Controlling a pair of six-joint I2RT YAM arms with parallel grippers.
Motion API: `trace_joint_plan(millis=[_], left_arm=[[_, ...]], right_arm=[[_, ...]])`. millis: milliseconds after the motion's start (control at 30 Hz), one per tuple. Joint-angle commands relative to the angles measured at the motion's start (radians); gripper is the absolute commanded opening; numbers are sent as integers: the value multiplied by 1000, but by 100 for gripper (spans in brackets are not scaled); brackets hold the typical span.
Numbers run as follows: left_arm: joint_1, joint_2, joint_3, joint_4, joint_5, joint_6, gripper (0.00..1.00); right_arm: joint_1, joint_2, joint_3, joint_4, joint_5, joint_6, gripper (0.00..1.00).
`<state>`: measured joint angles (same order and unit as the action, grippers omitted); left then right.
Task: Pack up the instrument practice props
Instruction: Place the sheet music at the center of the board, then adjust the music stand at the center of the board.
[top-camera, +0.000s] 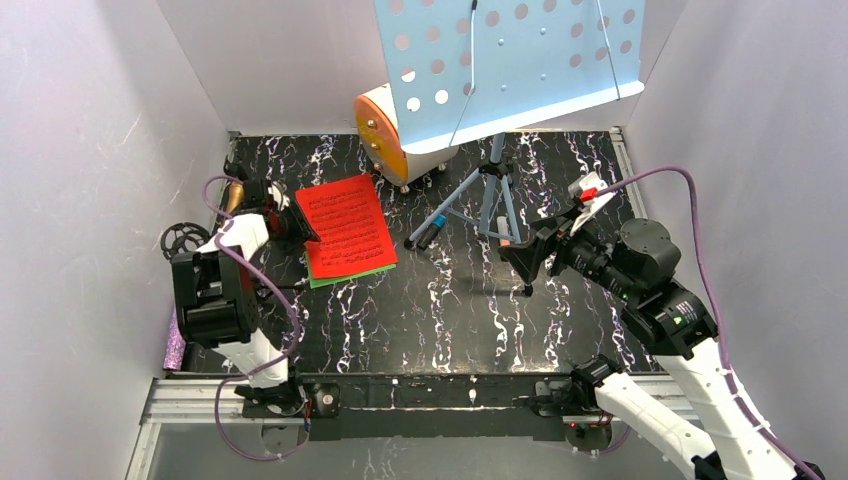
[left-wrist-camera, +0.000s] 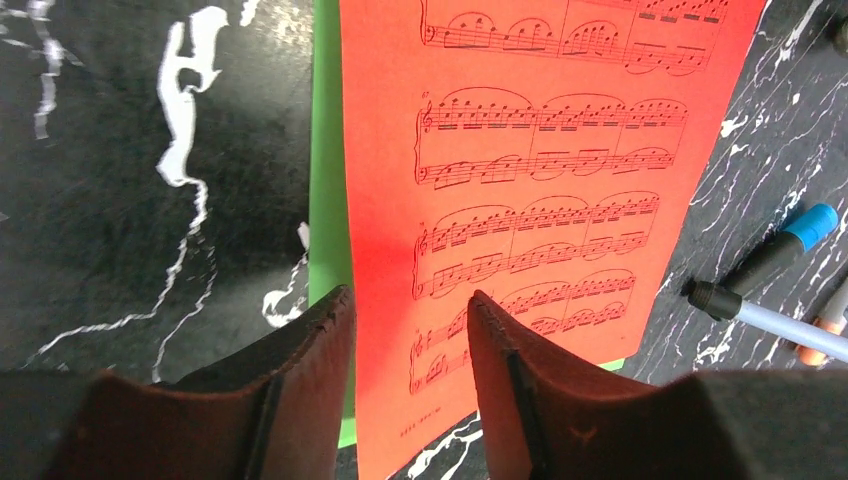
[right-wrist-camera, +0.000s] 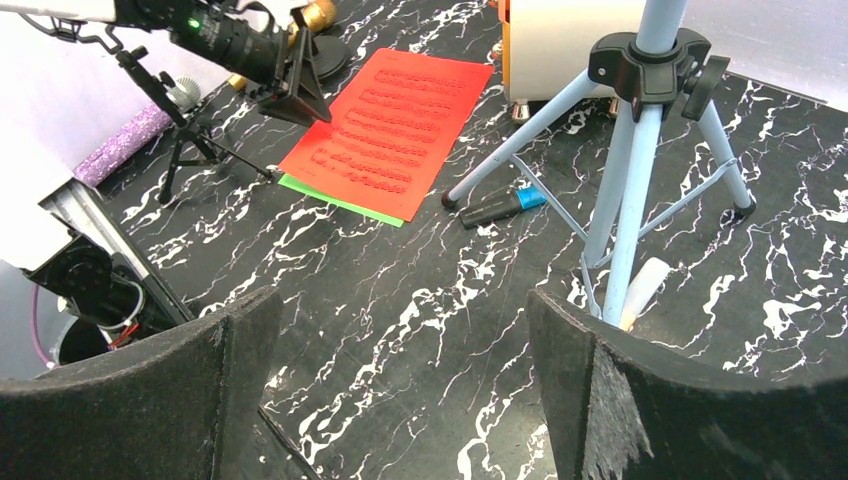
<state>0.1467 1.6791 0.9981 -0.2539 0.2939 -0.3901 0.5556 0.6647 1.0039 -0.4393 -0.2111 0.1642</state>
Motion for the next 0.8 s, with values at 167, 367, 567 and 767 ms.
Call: trace_joint_plan(millis=[167,367,567,767], left_arm=[[-25,-211,-6,-55,-56,33,56],[-124,-333,-8,-41,-59,-4,59],[-265,-487,-76,71,-83,-70,61],[-329,-604,-175,169,-23,-106,63]], right_arm=[[-3,-23,-102,118,159,42,99],[-4,24,-194,224,181,94,99],[-9,169,-213,308,277,156,99],[-67,282,-222,495,263,142,99]])
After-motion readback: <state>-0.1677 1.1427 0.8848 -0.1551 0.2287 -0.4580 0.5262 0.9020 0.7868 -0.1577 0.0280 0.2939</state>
